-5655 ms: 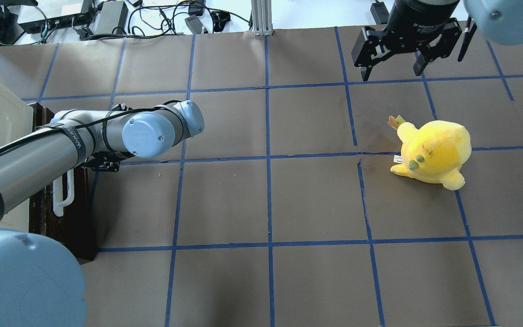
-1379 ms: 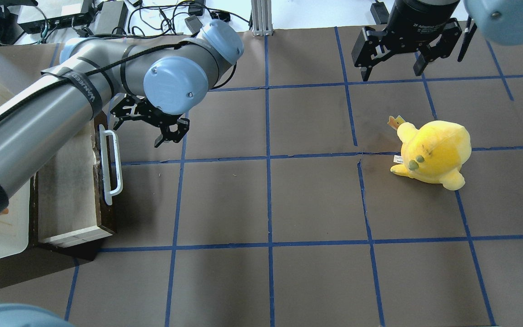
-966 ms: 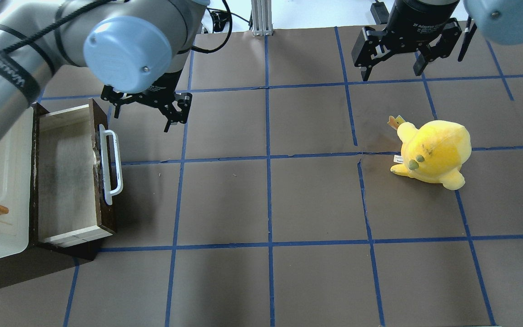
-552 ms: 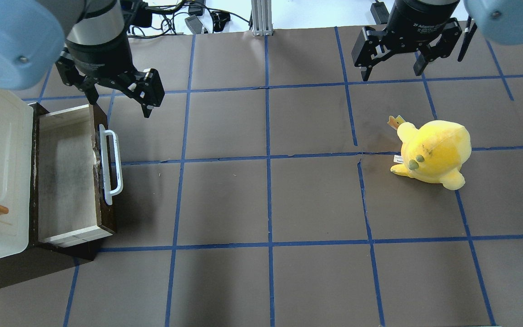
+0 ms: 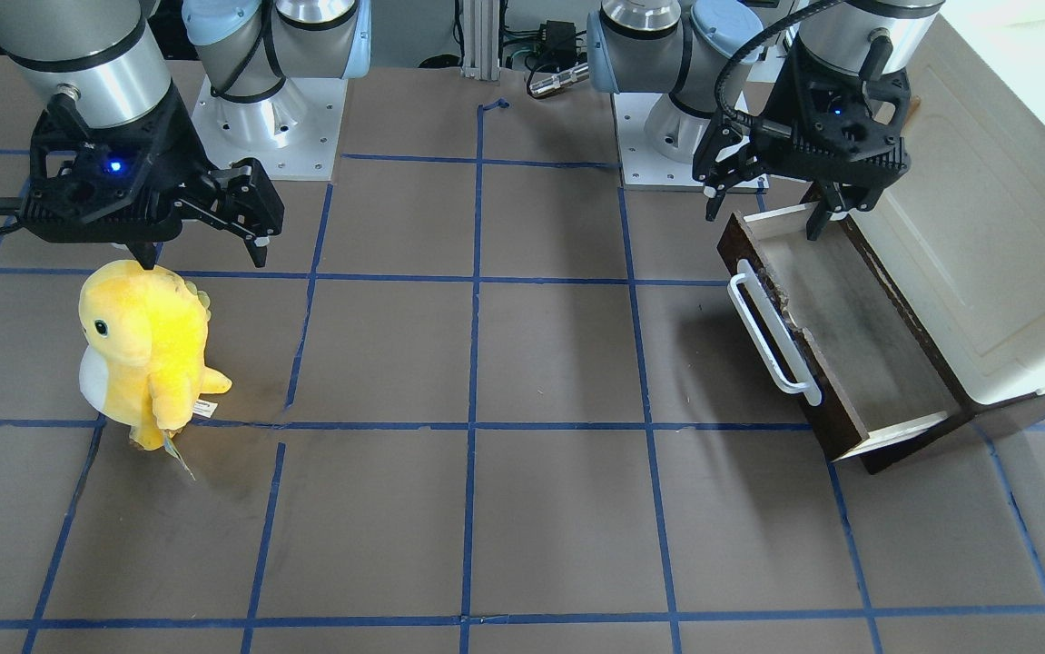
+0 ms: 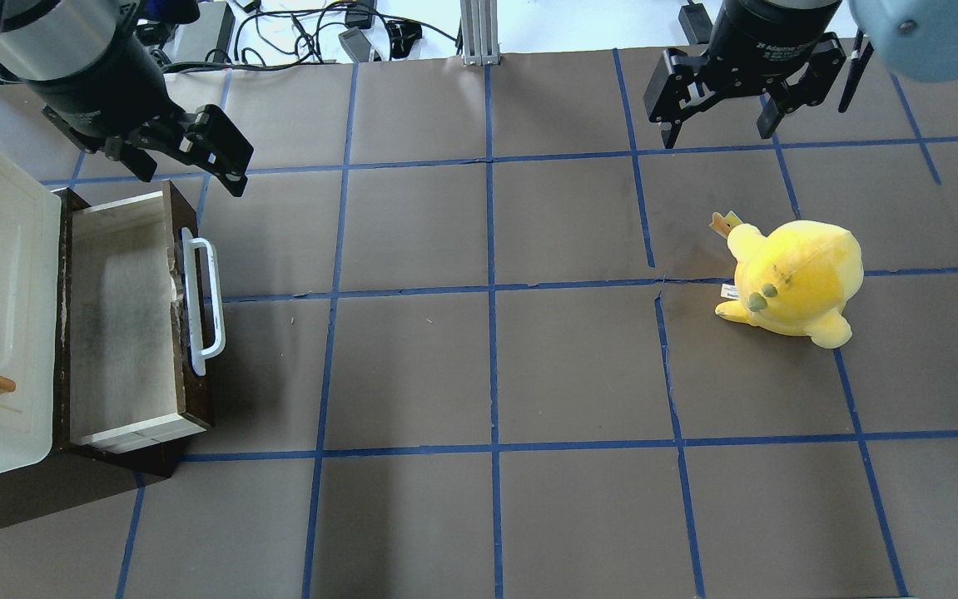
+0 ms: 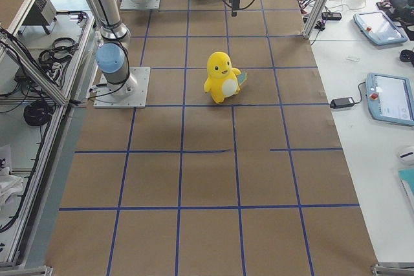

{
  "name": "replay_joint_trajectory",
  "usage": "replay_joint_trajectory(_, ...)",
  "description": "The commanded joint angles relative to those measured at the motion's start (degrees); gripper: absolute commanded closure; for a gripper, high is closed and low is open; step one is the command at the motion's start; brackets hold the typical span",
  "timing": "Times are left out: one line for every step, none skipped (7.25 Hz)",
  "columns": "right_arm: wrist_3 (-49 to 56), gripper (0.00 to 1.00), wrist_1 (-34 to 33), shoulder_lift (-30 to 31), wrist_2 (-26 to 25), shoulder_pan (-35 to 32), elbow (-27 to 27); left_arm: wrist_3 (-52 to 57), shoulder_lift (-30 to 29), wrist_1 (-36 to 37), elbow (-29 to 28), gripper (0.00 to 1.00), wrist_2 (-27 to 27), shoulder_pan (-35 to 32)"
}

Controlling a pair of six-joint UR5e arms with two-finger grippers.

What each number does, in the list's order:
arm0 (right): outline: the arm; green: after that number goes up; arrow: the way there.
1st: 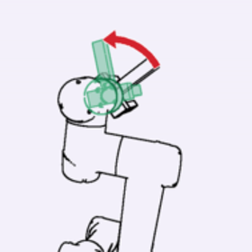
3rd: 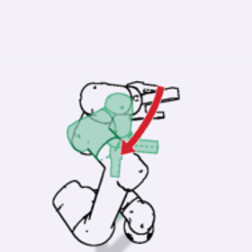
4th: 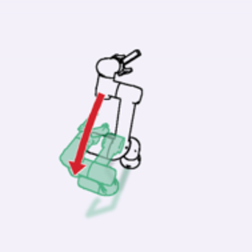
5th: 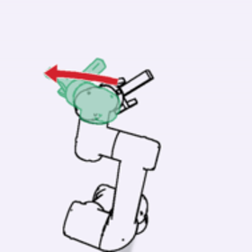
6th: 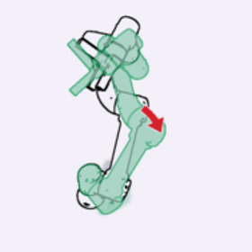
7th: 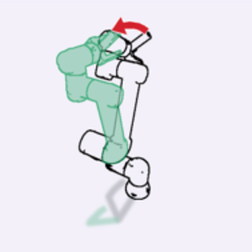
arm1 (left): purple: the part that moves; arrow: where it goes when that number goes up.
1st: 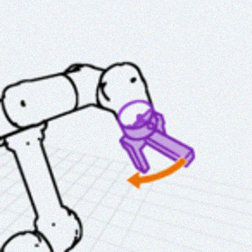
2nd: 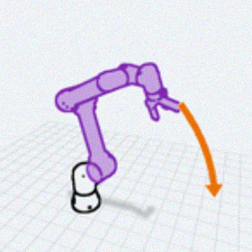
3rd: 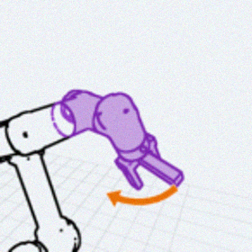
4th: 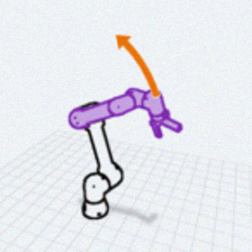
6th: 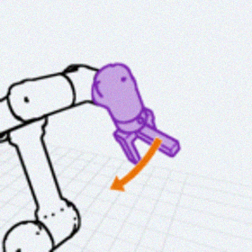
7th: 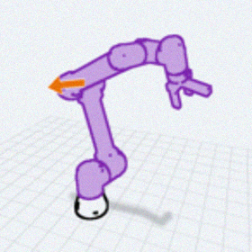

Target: Pull drawer sideways

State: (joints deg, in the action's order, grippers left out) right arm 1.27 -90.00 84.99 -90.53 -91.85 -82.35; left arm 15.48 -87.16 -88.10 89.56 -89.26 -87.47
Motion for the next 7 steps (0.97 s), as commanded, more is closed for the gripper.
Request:
replay_joint_trajectory(0.0, 0.0, 0.0, 0.0, 0.0, 0.0, 0.0, 0.3, 1.7, 2.9, 3.0, 0.03, 1.4, 0.3)
replay_joint_trajectory(0.0, 0.0, 0.0, 0.0, 0.0, 0.0, 0.0, 0.0, 2.0, 2.9, 2.9, 0.03, 1.4, 0.3)
replay_joint_trajectory(0.0, 0.0, 0.0, 0.0, 0.0, 0.0, 0.0, -0.8, 1.8, 3.1, 2.6, 0.03, 1.4, 0.5)
replay_joint_trajectory(0.0, 0.0, 0.0, 0.0, 0.0, 0.0, 0.0, -0.9, 1.7, 3.1, 2.4, 0.03, 1.3, 0.5)
replay_joint_trajectory(0.0, 0.0, 0.0, 0.0, 0.0, 0.0, 0.0, -2.8, 1.8, 3.1, 2.3, 0.03, 1.3, 0.5)
replay_joint_trajectory(0.0, 0.0, 0.0, 0.0, 0.0, 0.0, 0.0, -3.8, 1.7, 3.1, 2.2, 0.03, 1.3, 0.5)
replay_joint_trajectory(0.0, 0.0, 0.0, 0.0, 0.0, 0.0, 0.0, -3.8, 1.6, 3.1, 2.3, 0.02, 1.3, 0.5)
